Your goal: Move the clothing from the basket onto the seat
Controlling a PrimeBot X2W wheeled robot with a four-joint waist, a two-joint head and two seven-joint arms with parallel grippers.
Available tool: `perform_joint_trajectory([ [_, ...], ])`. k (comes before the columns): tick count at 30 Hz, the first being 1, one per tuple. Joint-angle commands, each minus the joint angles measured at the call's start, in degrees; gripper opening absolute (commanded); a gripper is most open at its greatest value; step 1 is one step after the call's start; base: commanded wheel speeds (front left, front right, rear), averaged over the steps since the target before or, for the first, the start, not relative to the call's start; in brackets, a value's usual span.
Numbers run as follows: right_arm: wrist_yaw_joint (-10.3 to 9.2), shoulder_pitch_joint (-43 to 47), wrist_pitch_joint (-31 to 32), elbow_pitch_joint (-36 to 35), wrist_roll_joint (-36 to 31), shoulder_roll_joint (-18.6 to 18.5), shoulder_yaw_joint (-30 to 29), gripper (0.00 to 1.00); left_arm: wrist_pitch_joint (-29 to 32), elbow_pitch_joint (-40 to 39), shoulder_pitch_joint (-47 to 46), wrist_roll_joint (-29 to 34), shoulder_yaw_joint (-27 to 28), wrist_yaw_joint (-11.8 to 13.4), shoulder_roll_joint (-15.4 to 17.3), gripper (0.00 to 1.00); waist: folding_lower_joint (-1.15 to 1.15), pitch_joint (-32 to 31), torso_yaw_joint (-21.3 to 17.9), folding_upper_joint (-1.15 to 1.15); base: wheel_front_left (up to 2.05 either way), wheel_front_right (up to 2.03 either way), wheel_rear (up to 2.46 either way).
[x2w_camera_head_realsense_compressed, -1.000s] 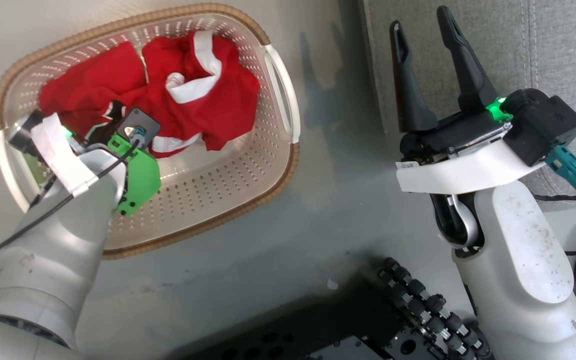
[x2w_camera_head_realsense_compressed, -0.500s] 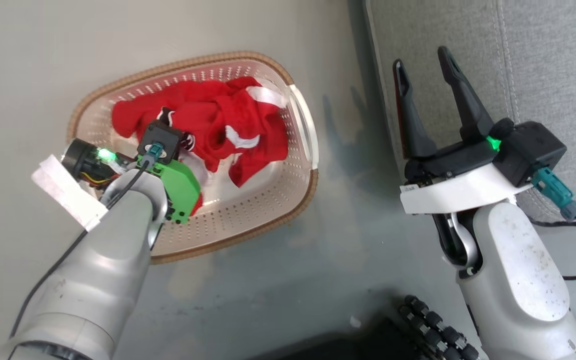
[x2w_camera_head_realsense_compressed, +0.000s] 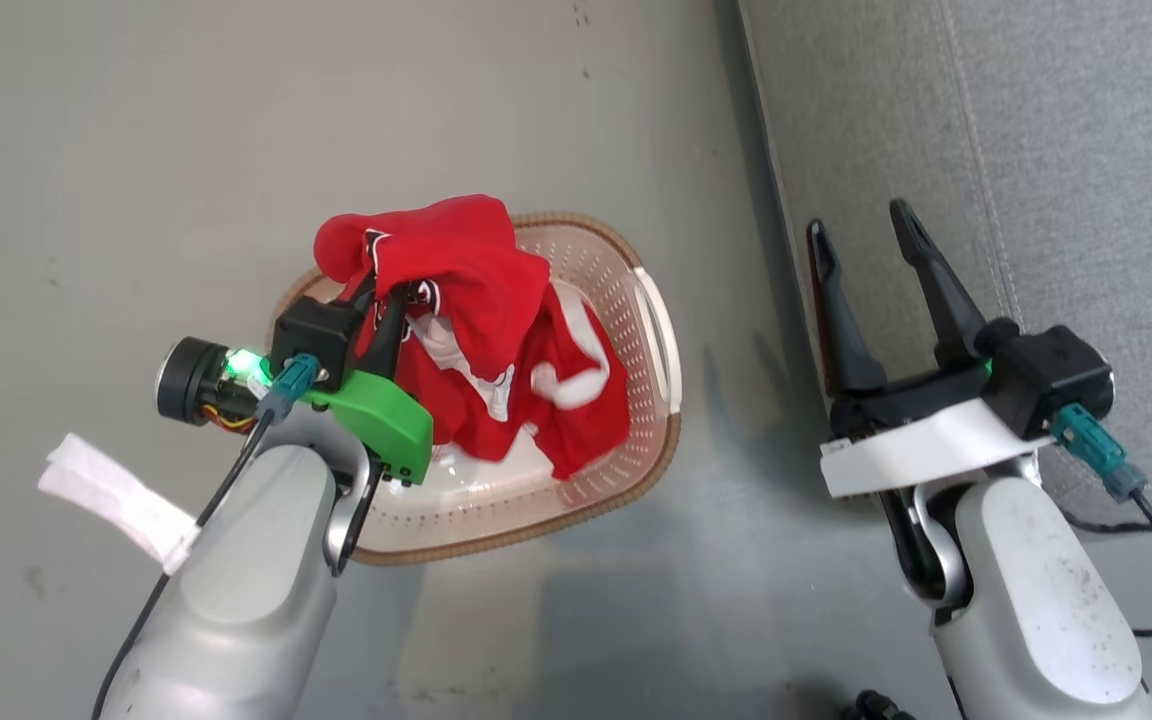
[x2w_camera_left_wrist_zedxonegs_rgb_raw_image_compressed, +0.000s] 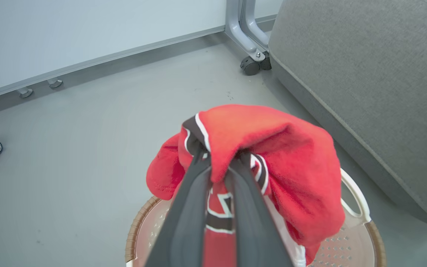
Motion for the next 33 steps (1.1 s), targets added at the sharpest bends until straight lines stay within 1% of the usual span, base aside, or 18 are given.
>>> perform_joint_trajectory([
  [1,0.0,1.5,-0.1,0.2,-0.3,-0.2,-0.5,1.0,-0.2,-2.2,1.8,-0.5,0.8,0.1,0.1,0.0,0.0,-5.7,2.7,0.0,0.0,0.0,0.0],
  [6,0.0,3.6,0.6,0.0,-0.7,-0.2,-1.4,1.0,-0.2,-10.1,5.3,-1.0,3.8,-0.4,-0.1,0.0,0.0,-9.4,3.6,0.0,0.0,0.0,0.0],
  [15,0.0,6.9,2.9,-1.4,-1.2,-0.2,-2.5,1.0,-0.2,-22.8,8.9,-1.2,8.5,-1.5,-2.3,0.0,0.0,-14.8,5.0,0.0,0.0,0.0,0.0],
  [25,0.0,10.8,5.9,-4.2,-1.7,-0.2,-2.3,1.0,-0.1,-34.2,13.5,-1.9,10.1,-3.8,-4.1,0.0,0.0,-20.3,5.6,0.0,0.0,0.0,0.0],
  [33,0.0,14.6,8.0,-6.8,-1.5,-0.2,-2.0,1.0,-0.1,-39.4,19.4,-2.5,9.0,-4.8,-4.2,0.0,0.0,-24.2,5.8,0.0,0.0,0.0,0.0],
])
